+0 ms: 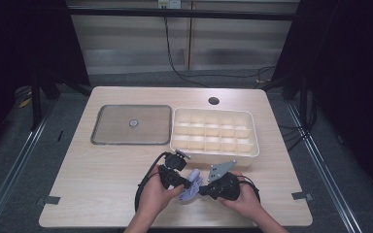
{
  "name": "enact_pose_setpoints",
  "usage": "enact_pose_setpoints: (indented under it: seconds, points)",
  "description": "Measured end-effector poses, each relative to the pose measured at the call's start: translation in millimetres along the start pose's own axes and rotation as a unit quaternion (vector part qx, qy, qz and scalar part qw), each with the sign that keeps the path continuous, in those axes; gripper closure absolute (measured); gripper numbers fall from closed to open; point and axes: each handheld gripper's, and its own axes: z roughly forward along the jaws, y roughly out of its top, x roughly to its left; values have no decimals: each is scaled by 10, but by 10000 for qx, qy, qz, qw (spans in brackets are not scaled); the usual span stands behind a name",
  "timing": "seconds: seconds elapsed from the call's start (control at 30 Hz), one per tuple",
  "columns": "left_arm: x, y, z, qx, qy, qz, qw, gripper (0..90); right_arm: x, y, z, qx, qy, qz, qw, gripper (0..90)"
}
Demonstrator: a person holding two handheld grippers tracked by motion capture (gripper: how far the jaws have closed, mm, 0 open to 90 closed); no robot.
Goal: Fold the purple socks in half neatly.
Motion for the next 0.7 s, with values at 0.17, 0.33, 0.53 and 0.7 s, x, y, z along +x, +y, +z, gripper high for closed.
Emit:
enact_pose_setpoints:
  seconds: [0.17, 0.33, 0.53, 0.7]
  points:
    - [-21, -5, 31, 14, -3, 3, 10000, 826, 8, 1, 3, 20, 7, 22, 10000, 885]
    - [-40, -3, 57, 82, -3, 54, 10000, 826, 5, 6, 10, 26, -11, -27, 10000, 886]
    - [-48, -13, 88, 135, -28, 72, 9999, 825, 16, 1, 28, 48, 28, 3, 10000, 885]
    - [-57, -14, 106, 148, -22, 86, 9999, 825, 18, 2, 30, 68, 24, 30, 10000, 884]
